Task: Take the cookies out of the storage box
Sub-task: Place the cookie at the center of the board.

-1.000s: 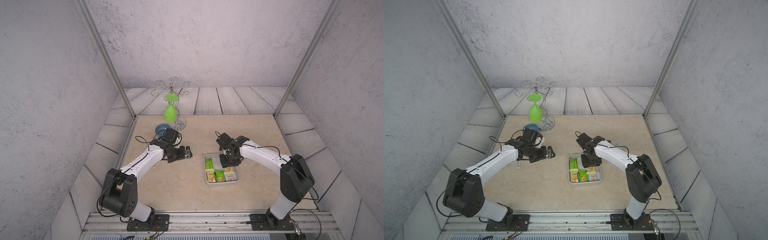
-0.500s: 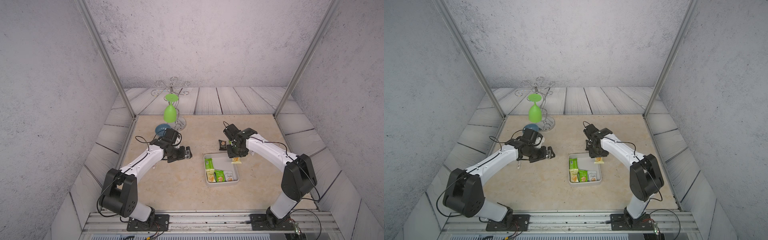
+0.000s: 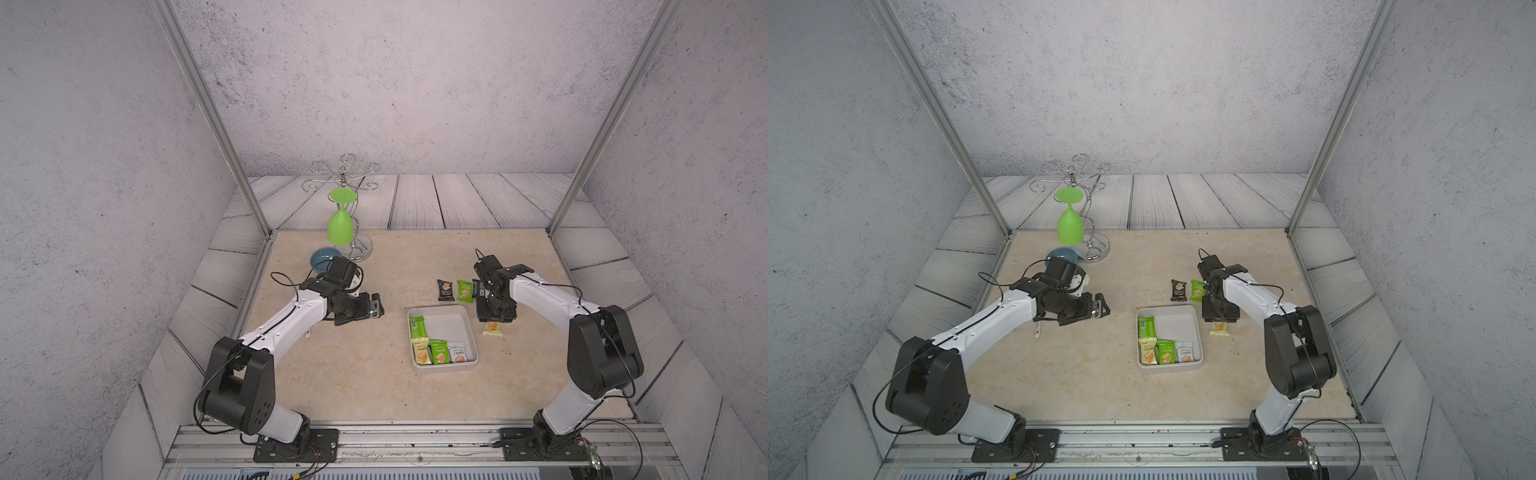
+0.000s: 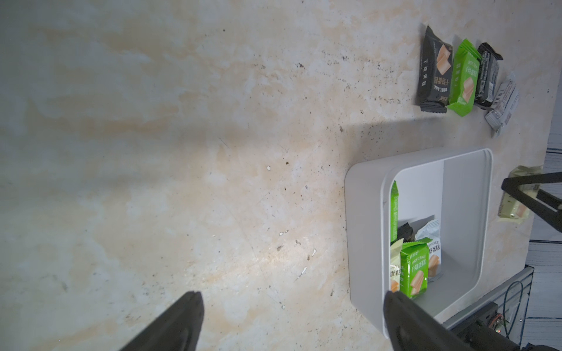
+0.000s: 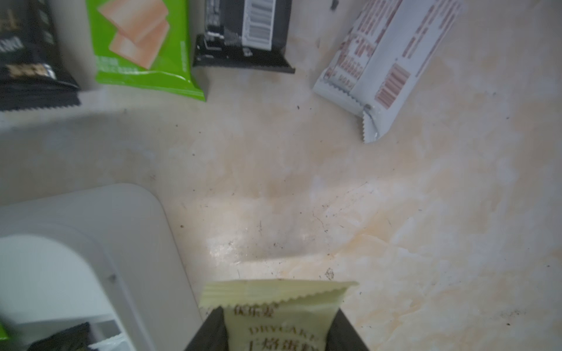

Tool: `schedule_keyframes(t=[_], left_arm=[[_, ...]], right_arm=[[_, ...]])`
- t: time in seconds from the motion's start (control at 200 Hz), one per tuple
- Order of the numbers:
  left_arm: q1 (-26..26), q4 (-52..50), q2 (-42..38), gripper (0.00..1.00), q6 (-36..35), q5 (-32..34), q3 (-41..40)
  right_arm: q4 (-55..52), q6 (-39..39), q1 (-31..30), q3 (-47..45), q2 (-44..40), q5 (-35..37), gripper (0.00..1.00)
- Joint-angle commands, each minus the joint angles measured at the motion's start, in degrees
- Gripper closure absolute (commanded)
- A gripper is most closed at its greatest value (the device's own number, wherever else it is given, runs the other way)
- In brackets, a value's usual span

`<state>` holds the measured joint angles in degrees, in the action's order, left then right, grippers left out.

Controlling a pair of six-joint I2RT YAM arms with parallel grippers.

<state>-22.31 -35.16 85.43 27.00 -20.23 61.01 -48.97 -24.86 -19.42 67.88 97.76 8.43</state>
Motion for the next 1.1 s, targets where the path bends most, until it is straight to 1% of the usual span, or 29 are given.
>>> schedule_keyframes(t=[0.0, 0.395, 0.56, 0.696, 0.866, 1.006, 1.096], left_arm=[[-0.40, -1.53, -1.05, 0.02, -0.88, 0.80, -0.12], [-0.45, -1.67, -0.79, 0.01, -0.82, 1.00, 0.08], [-0.45, -1.81, -0.79, 0.02, -0.82, 1.03, 0.23], [-0.46, -1.76, -0.79, 0.02, -0.85, 0.99, 0.28], [-0.40, -1.69, -0.79, 0.02, -0.82, 0.98, 0.31], [-0.43, -1.08, -0.62, 0.01, -0.87, 0.81, 0.01], [-0.43, -0.72, -0.14, 0.02, -0.81, 0.85, 0.11]], right_arm=[[3.09, 0.08, 0.41, -1.73, 2.13, -0.91, 0.54], [6.85, -0.51, 0.77, -4.90, 5.45, -2.17, 0.53], [6.94, -0.71, 0.79, -5.21, 5.51, -2.44, 0.48], [5.51, -0.74, 0.79, -4.17, 3.87, -1.65, 0.44], [1.17, 0.37, 0.81, -1.02, -0.88, -0.07, 0.42], [-2.68, 1.81, 0.80, 1.75, -3.87, -1.75, 0.42], [-4.29, 2.18, 0.76, 2.26, -6.06, -4.46, 0.42]])
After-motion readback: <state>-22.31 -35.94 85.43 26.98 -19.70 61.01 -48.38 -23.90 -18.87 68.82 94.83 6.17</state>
